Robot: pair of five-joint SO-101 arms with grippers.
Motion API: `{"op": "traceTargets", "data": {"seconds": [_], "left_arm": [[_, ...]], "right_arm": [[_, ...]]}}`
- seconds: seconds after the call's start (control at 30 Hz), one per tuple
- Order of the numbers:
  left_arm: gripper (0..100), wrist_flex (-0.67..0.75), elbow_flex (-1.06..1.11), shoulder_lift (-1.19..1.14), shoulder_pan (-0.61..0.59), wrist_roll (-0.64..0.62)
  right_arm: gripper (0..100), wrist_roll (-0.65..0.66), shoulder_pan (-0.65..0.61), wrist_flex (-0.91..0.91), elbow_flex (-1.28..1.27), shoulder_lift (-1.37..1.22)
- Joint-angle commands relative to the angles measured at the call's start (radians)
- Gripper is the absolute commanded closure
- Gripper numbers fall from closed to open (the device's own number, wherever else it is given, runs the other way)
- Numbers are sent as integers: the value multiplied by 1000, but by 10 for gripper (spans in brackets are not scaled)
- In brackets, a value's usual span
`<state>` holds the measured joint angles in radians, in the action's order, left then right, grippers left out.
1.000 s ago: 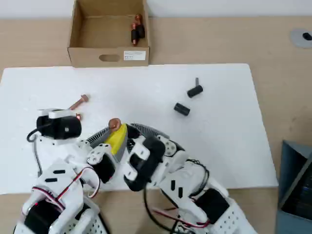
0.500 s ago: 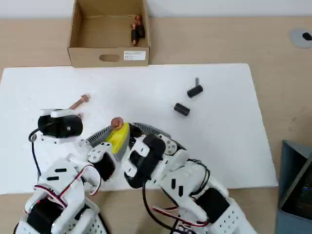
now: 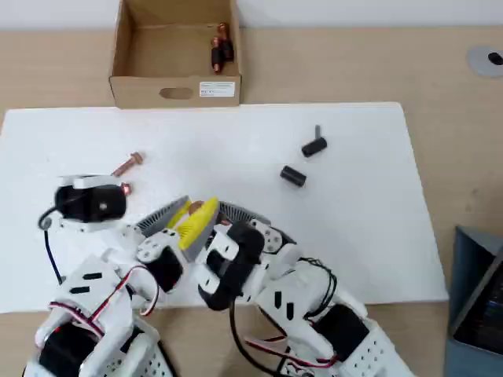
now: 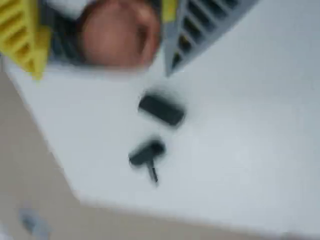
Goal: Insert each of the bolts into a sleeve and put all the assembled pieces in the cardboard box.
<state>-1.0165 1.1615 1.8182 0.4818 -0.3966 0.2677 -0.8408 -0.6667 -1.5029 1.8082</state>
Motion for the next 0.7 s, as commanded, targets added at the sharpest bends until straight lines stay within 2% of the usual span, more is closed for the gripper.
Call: {"op": "traceTargets", "data": {"seconds": [0.0,0.2,0.3,0.37,0.57,0.67], "left_arm": [[828,2,-95,-2,-38,8],[842,2,-98,2,-152,110],[936,-11,-97,4,-215,152],[1000,-29,-86,4,-259,172],[999,-100,40,4,-408,207],[999,-110,112,4,-456,207]], "right_arm": [[989,9,-5,5,5,125],[989,8,-2,5,5,122],[989,3,47,5,5,120],[989,-2,105,5,4,119],[989,-110,349,-3,-28,117],[989,-175,440,-69,-31,116]]}}
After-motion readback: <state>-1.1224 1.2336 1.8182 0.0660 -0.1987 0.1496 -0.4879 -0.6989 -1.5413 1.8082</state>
